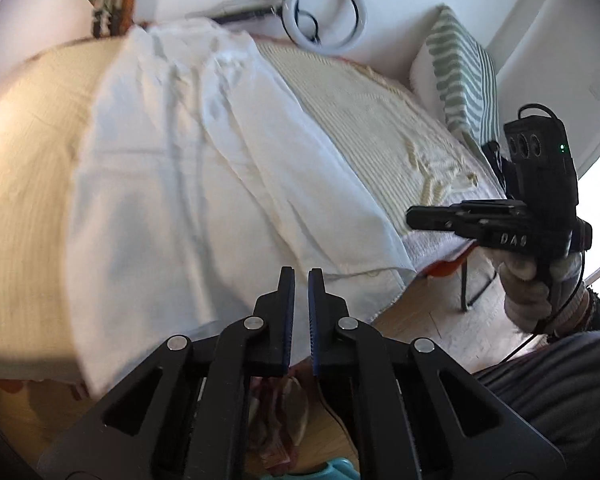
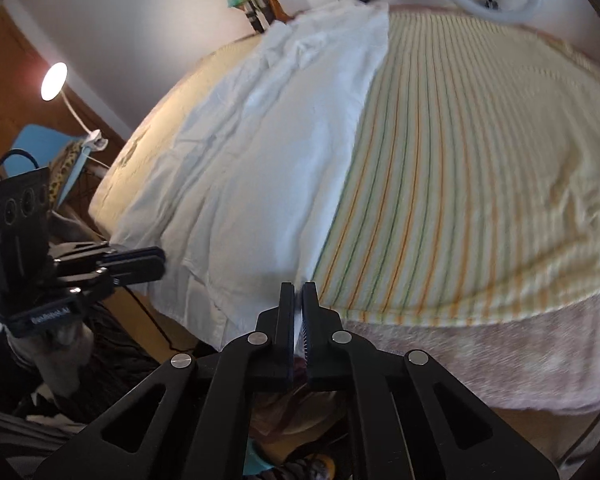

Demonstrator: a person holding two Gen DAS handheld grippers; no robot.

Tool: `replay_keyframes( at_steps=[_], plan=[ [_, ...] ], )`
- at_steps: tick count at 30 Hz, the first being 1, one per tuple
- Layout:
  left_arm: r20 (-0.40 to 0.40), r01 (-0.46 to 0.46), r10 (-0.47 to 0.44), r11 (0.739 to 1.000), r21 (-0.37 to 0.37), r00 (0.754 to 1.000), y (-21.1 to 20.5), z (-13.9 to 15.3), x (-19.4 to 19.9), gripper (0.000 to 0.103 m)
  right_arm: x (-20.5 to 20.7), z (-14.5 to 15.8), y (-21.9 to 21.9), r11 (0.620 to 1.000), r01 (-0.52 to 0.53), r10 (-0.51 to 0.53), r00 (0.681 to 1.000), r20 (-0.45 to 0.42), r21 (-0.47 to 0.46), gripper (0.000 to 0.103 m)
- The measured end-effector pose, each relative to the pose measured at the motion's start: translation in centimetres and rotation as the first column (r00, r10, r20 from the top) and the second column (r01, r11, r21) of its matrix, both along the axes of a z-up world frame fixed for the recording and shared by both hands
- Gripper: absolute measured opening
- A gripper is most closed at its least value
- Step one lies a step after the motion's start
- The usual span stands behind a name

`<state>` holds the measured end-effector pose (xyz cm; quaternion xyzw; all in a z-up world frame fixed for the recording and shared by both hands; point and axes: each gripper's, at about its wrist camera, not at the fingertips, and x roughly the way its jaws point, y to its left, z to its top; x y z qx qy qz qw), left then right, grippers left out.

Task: Fold small clothes

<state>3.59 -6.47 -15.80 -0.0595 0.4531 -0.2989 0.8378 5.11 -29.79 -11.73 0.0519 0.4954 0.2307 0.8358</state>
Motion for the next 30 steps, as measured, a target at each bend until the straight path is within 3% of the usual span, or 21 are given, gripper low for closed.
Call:
replay_keyframes(
  at_steps=[3,5,10,14,16,18,24,28,29,30],
  plan=[
    [0.072,-0.083,0.082,0.996,0.024,0.994,3.2,1.5,-0.7,0.004,0.4,2.3,0.0,1.0,0.004,-0.007,0.996,0.092,0.027,0.005],
    [0.117,-0.142,0.134,0.988,0.065,0.984,5.0,1.7,-0.8,0.007,1.1,2.3,0.7,1.0,0.001,-0.004,0.994,0.107,0.031,0.005],
    [0.079,-0.225,0.218,0.969,0.103,0.973,8.0,-0.3,1.0,0.007,2.7,0.4,3.5,0.999,-0.031,0.03,0.996,0.081,0.017,0.005],
    [0.042,-0.194,0.191,0.974,0.118,0.981,7.6,-1.9,1.6,0.007,3.2,0.1,5.6,0.994,-0.103,0.101,0.994,0.045,0.04,0.005],
    [0.017,-0.159,0.158,0.979,0.128,0.987,7.2,-2.8,1.9,0.007,3.1,0.2,6.6,0.991,-0.134,0.134,0.99,0.049,0.001,0.005],
    [-0.022,-0.139,0.142,0.985,0.104,0.99,6.9,-3.9,2.1,0.008,3.1,0.1,7.4,0.989,-0.147,0.149,0.987,0.053,-0.03,0.005],
    [-0.029,-0.043,0.045,0.997,0.063,0.999,5.5,-4.1,0.9,0.013,3.7,-0.4,7.9,0.988,-0.151,0.151,0.989,0.003,0.026,0.005],
    [0.017,-0.085,0.084,0.994,0.063,0.996,6.2,-2.4,-0.1,0.014,3.6,0.0,9.4,0.985,-0.175,0.175,0.984,0.023,-0.01,0.021],
    [0.024,-0.108,0.106,0.993,0.05,0.994,6.9,-2.0,-0.2,0.021,3.4,0.1,9.6,0.983,-0.181,0.181,0.983,0.032,-0.025,0.021],
    [0.03,-0.129,0.128,0.991,0.043,0.991,7.5,-1.6,-0.1,0.036,3.2,0.2,9.6,0.983,-0.179,0.18,0.983,0.038,-0.036,0.021]
  ],
)
